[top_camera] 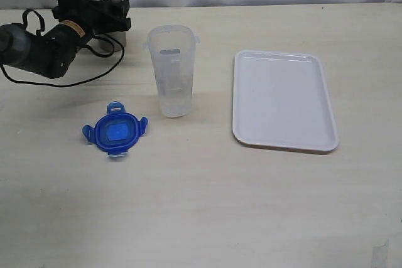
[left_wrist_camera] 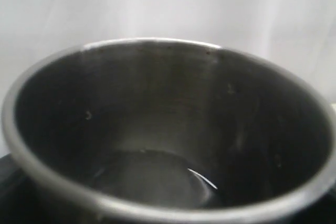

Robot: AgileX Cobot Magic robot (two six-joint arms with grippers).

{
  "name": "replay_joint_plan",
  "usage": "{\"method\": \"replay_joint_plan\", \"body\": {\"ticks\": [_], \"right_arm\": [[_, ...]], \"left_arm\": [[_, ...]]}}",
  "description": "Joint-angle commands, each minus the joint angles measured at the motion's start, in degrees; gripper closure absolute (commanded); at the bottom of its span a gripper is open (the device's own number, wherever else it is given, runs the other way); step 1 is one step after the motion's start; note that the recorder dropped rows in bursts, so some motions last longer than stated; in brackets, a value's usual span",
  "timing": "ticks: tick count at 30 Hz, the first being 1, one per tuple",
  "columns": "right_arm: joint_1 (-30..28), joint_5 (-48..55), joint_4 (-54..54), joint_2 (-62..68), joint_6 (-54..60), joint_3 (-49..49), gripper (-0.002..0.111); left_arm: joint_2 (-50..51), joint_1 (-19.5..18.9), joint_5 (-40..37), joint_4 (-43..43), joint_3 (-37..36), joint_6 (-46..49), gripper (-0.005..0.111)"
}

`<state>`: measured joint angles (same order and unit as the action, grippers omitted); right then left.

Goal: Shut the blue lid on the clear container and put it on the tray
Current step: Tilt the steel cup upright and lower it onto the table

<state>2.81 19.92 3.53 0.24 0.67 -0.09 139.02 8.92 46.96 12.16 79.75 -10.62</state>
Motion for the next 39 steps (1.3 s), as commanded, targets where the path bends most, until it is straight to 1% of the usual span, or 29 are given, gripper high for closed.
{"method": "replay_joint_plan", "body": {"ticks": [1, 2, 4, 7, 11, 12, 16, 18, 20, 32, 39], "right_arm": [[-0.18, -0.08, 0.39, -0.24, -0.24, 0.09, 0.104], [-0.18, -0.08, 0.39, -0.24, -0.24, 0.09, 0.104], [-0.18, -0.08, 0.39, -0.24, -0.24, 0.09, 0.104], [-0.18, -0.08, 0.39, -0.24, -0.24, 0.09, 0.104], [-0.18, -0.08, 0.39, -0.24, -0.24, 0.09, 0.104], [-0.18, -0.08, 0.39, -0.24, -0.24, 0.09, 0.104], [-0.18, -0.08, 0.39, -0.24, -0.24, 0.09, 0.104], [-0.18, -0.08, 0.39, -0.24, -0.24, 0.09, 0.104], [-0.18, -0.08, 0.39, -0.24, -0.24, 0.09, 0.104], [-0.18, -0.08, 0.39, -0.24, -0.24, 0.09, 0.104], [-0.18, -0.08, 0.39, -0.24, -0.24, 0.09, 0.104]], "left_arm": [[0.55, 0.15, -4.49, 0.72, -0.11, -1.11, 0.053], [0.55, 0.15, -4.64, 0.72, -0.11, -1.11, 0.044], [0.55, 0.15, -4.64, 0.72, -0.11, -1.11, 0.036], [0.55, 0.15, -4.75, 0.86, -0.11, -1.11, 0.035], [0.55, 0.15, -7.52, 0.86, -0.11, -1.11, 0.035], [0.55, 0.15, -7.52, 0.86, -0.11, -1.11, 0.032], [0.55, 0.15, -7.77, 0.86, -0.11, -1.11, 0.014], [0.55, 0.15, -7.85, 0.86, -0.11, -1.11, 0.010], [0.55, 0.15, -8.58, 0.86, -0.11, -1.11, 0.008], [0.55, 0.15, -10.30, 0.75, -0.34, -1.11, 0.008], [0.45, 0.15, -8.33, 0.75, -2.42, -1.11, 0.008]]}}
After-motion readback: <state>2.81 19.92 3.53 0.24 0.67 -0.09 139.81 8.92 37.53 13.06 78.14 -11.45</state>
